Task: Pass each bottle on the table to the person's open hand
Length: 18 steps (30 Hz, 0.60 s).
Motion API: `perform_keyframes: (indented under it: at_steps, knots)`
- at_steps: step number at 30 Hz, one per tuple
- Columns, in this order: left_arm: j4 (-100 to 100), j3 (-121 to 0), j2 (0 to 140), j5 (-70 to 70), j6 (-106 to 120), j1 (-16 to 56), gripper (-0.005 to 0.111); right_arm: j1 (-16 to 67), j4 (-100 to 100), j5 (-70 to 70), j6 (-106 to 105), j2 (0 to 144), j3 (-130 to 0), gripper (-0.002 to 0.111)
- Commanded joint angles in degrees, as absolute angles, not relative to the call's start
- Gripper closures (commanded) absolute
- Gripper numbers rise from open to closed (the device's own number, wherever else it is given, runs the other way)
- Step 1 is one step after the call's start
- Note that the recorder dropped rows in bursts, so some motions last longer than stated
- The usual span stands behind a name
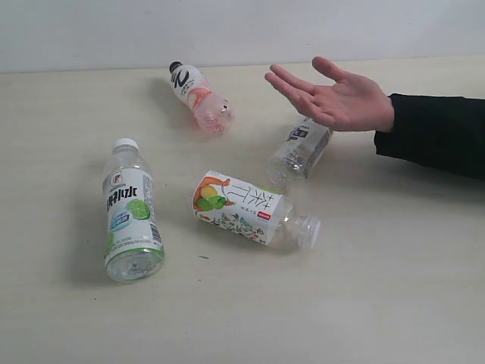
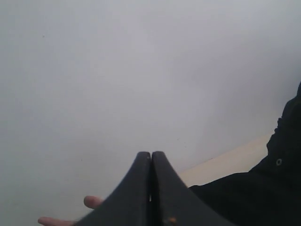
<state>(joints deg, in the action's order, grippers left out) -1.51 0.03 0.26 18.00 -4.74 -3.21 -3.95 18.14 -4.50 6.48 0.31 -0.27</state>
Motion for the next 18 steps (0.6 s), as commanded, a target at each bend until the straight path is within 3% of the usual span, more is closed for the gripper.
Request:
perform_keyframes:
  at_steps: [1, 8, 13, 18]
  knots:
    - [-1.2, 0.0, 0.0, 17.9, -4.7, -2.8, 0.107, -4.0, 20.1, -8.9, 7.0, 0.0, 0.0, 0.108]
    - [-1.2, 0.0, 0.0, 17.9, -4.7, -2.8, 0.107, -4.0, 20.5, -7.8, 7.9, 7.5, -8.9, 0.108]
    - [-1.2, 0.0, 0.0, 17.9, -4.7, -2.8, 0.107, -4.0, 15.6, 4.8, 5.4, 20.5, -21.1, 0.108]
    - [-1.2, 0.0, 0.0, 17.9, -4.7, -2.8, 0.107, -4.0, 16.5, 21.8, -10.3, 35.3, -33.6, 0.108]
